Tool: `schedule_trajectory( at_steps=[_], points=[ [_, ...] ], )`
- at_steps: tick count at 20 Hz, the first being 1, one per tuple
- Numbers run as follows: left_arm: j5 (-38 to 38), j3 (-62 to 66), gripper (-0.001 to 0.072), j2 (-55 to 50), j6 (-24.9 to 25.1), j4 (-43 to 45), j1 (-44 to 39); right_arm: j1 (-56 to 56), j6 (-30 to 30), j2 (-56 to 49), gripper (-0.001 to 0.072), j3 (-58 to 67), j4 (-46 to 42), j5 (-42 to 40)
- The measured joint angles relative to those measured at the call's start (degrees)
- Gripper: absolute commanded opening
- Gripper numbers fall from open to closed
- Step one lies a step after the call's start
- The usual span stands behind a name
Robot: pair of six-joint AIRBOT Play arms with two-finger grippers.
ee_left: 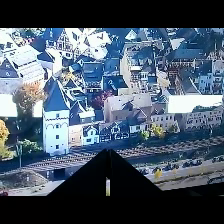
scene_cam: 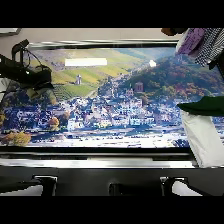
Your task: Fold the clothes and pants, and hang the long-sleeved shirts on hangers.
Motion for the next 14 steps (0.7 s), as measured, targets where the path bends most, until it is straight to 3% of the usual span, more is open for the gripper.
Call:
schedule_trajectory(
  at_steps=[8, 14],
  points=[
    [-0.35, 0.00, 0.0019, 0.00, 0.00, -0.09, 0.00, -0.02, -11.41, 0.81, 0.0032, -10.08, -4.24, 5.64],
    [-0.35, 0.00, 0.0019, 0.00, -0.15, -0.07, 0.00, 0.00, -16.68, 1.25, 0.0033, -18.97, -11.02, 6.97]
  ],
)
